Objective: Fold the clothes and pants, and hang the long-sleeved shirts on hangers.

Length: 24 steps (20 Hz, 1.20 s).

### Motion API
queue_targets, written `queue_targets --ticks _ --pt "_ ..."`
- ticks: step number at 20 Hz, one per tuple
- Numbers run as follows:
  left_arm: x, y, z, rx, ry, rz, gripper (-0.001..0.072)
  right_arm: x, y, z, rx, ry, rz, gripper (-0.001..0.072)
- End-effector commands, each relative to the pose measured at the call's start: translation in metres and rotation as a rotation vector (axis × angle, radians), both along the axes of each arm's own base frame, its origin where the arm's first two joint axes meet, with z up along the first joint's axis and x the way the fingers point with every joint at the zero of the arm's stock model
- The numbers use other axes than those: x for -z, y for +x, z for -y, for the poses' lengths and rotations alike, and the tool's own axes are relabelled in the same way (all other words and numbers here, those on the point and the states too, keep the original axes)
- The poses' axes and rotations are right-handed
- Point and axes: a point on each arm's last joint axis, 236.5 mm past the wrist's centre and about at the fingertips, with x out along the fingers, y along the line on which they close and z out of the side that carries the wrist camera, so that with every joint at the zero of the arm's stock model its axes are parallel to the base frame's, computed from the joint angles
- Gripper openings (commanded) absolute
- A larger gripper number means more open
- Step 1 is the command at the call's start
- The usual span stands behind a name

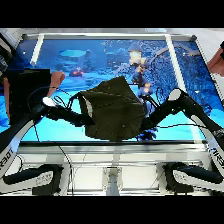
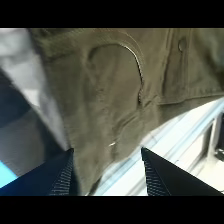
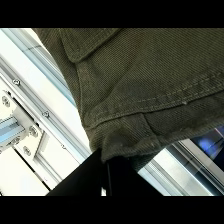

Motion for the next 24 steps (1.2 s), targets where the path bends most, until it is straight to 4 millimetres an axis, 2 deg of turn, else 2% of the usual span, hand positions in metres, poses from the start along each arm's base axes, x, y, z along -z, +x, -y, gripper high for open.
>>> queue_targets --ticks 1,4,8,9,12,13,15,18,19,21,22,24 --pt "-0.001 0.0 -0.007 0.006 0.034 -0.012 0.0465 0.0 0.0 0.0 -0.001 0.0 0.0 0.0008" --pt "0.006 -0.017 0.011 0.081 0.043 -0.038 0.0465 0.0 0.0 0.0 0.0 0.0 0.001 0.0008" --pt "0.023 -0.029 0.011 0.119 0.094 -0.087 0.0454 0.0 0.0 0.0 0.0 0.0 0.0 0.0009" --pt "0.024 -0.026 0.011 0.11 0.097 -0.077 0.0383 0.0 0.0 0.0 0.0 0.0 0.002 0.0009" --pt "0.023 -0.006 0.017 0.055 0.074 -0.013 0.0041 0.001 0.005 -0.001 0.01 -0.002 0.018 0.0008" --pt "0.02 -0.001 0.021 0.043 0.052 0.005 0.0026 0.003 0.008 -0.001 0.02 -0.004 0.032 0.0009" --pt "0.013 0.007 0.022 0.025 0.023 0.035 0.0026 0.006 0.023 -0.001 0.057 -0.014 0.083 0.0008" --pt "-0.008 0.033 0.003 -0.045 0.006 0.088 0.0025 0.006 0.066 0.003 0.162 -0.057 0.216 0.0008" --pt "-0.017 0.032 -0.004 -0.053 -0.01 0.07 0.0026 0.001 0.074 0.004 0.168 -0.064 0.24 0.0007" --pt "-0.026 0.009 -0.017 -0.01 -0.044 -0.029 0.0028 -0.011 0.082 0.004 0.155 -0.062 0.266 0.0008" --pt "-0.026 -0.005 -0.022 0.028 -0.039 -0.079 0.0103 -0.015 0.084 0.004 0.152 -0.058 0.275 0.0008" --pt "-0.017 -0.016 -0.03 0.054 0.026 -0.117 0.0244 -0.02 0.086 0.003 0.149 -0.054 0.279 0.0008"
